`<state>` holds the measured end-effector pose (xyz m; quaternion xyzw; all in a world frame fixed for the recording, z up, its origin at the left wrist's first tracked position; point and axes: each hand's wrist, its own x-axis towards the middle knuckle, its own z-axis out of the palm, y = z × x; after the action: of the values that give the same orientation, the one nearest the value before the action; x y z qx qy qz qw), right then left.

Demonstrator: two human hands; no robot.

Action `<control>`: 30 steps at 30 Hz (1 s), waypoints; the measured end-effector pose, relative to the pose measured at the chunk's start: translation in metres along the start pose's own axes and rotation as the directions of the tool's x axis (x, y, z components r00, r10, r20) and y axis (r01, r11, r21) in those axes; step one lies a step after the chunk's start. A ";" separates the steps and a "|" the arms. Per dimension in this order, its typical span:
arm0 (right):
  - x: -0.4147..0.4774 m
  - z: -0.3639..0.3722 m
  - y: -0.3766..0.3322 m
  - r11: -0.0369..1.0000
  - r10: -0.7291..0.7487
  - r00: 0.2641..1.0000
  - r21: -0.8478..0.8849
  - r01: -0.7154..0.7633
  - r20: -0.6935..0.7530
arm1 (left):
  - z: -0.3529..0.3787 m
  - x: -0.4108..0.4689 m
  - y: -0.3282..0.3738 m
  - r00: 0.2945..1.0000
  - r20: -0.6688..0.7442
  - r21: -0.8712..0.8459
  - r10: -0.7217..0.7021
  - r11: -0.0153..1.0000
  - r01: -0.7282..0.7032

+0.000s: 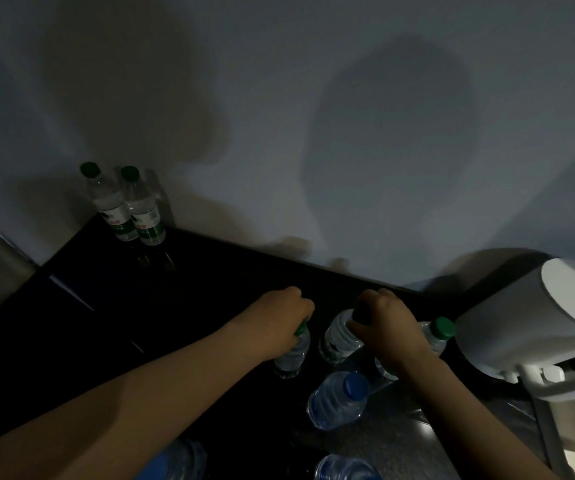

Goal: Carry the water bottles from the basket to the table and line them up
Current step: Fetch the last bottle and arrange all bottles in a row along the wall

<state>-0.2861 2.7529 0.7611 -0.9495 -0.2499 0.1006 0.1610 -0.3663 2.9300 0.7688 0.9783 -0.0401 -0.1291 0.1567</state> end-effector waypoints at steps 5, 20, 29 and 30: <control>-0.003 -0.001 -0.002 0.999 0.004 1.000 0.036 -0.004 -0.012 | 0.000 -0.011 -0.016 0.994 -0.076 -0.079 -0.079 0.994 0.073; -0.026 -0.013 -0.093 0.986 -0.163 0.985 0.036 0.165 -0.049 | -0.041 -0.114 -0.082 0.900 -0.316 -0.378 -0.300 0.910 0.171; -0.039 -0.006 -0.164 0.963 -0.266 0.963 0.035 0.267 -0.032 | -0.063 -0.167 -0.119 0.845 -0.429 -0.424 -0.318 0.897 0.122; -0.038 -0.006 -0.169 0.962 -0.268 0.963 0.045 0.269 -0.027 | -0.064 -0.169 -0.123 0.845 -0.429 -0.423 -0.319 0.898 0.124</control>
<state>-0.3918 2.8718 0.8308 -0.9037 -0.3720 0.0744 0.1987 -0.5078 3.0857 0.8295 0.9276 0.1417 0.0990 0.3313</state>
